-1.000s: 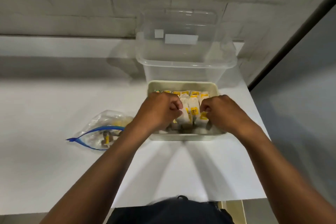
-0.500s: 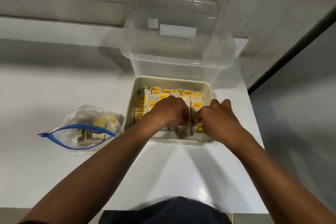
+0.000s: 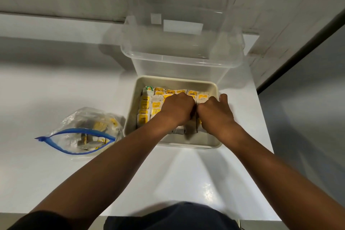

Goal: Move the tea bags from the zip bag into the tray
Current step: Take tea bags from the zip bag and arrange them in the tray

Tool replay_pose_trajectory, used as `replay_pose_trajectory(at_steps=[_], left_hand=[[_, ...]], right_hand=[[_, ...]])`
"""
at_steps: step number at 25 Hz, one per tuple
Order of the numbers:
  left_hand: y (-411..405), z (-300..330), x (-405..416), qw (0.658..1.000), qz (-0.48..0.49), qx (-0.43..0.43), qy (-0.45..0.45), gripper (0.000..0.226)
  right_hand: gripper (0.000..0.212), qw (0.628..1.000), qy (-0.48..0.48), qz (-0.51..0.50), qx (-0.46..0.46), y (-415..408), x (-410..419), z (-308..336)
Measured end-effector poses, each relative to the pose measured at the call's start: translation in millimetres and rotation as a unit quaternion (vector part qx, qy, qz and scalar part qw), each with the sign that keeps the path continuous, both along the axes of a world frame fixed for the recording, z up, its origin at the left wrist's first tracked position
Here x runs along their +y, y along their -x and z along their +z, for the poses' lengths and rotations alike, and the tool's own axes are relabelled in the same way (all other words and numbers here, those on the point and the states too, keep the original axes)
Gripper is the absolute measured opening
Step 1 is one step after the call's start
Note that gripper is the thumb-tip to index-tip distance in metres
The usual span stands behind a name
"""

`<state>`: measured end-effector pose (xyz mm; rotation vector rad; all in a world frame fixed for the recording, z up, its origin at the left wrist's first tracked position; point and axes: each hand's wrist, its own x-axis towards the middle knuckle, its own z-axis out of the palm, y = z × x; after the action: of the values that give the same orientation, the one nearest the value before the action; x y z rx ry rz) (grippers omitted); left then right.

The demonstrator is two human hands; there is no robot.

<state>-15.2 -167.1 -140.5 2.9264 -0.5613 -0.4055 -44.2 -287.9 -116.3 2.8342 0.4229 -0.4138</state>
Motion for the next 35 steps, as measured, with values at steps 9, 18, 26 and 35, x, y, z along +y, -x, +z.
replay_pose_trajectory(at_steps=[9,18,26,35], left_hand=[[-4,-5,4,0.999,-0.014,0.004,0.037,0.012],[11,8,34,0.995,0.017,-0.036,0.089,0.019],[33,17,61,0.988,-0.026,0.149,0.024,0.025],[29,11,64,0.978,-0.055,0.202,-0.010,0.035]], right_hand=[[0.024,0.999,0.006,0.007,-0.036,5,0,-7],[0.022,0.976,-0.189,-0.016,-0.104,17,-5,6],[0.027,0.954,-0.235,-0.022,0.183,21,9,-12],[0.027,0.941,-0.238,-0.010,0.241,13,15,-12]])
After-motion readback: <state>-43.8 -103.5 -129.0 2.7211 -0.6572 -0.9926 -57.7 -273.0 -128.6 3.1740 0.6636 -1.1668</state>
